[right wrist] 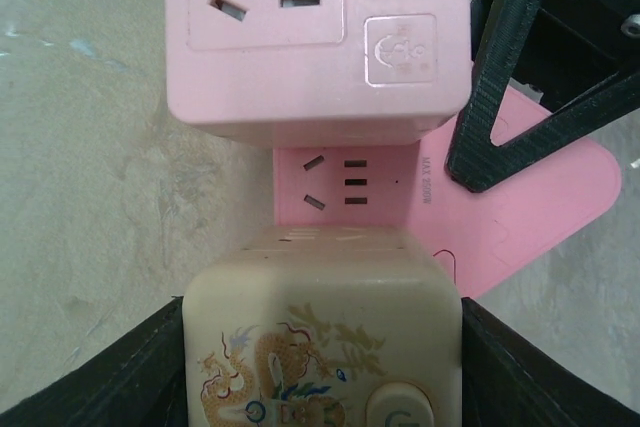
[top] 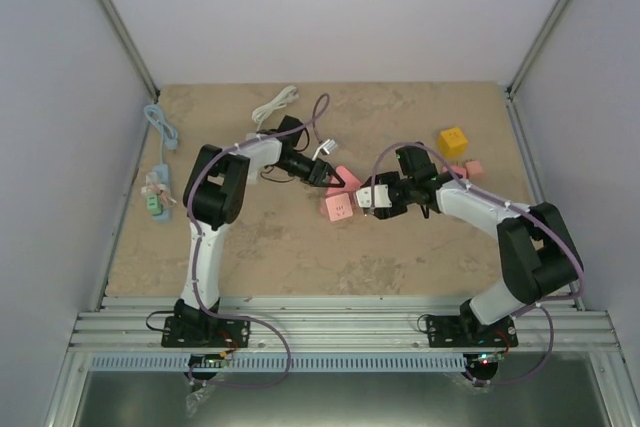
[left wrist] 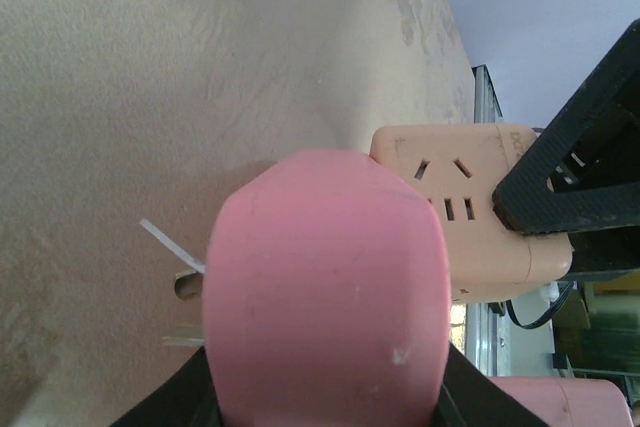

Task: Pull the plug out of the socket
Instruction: Remove the plug from the socket.

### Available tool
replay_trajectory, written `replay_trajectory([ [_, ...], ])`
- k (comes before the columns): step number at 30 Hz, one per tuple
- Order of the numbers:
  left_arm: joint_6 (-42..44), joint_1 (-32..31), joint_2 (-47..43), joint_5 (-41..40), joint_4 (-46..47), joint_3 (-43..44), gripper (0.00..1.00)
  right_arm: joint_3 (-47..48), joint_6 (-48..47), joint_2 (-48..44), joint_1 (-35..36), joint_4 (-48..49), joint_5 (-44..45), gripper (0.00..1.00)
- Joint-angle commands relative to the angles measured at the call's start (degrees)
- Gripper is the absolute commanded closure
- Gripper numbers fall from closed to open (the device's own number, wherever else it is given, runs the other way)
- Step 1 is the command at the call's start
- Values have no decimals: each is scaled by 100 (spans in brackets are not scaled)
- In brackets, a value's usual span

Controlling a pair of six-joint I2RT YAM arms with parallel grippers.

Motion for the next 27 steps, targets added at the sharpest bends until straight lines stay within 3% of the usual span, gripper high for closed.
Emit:
replay_trajectory([
  [1, 130, -10, 241, -645, -353, -26, 100, 220, -2, 102, -362, -578, -678, 75],
  [8, 83, -18, 275, -715, -368, 23, 100, 578, 6, 299, -330, -1023, -690, 75],
  [16, 67, -85, 278, -865, -407, 67, 100, 1232, 311, 640, 100, -1537, 28, 75],
  [27, 108, -81, 307, -820, -454, 103, 100, 40, 162, -329, 231, 140, 525, 75],
])
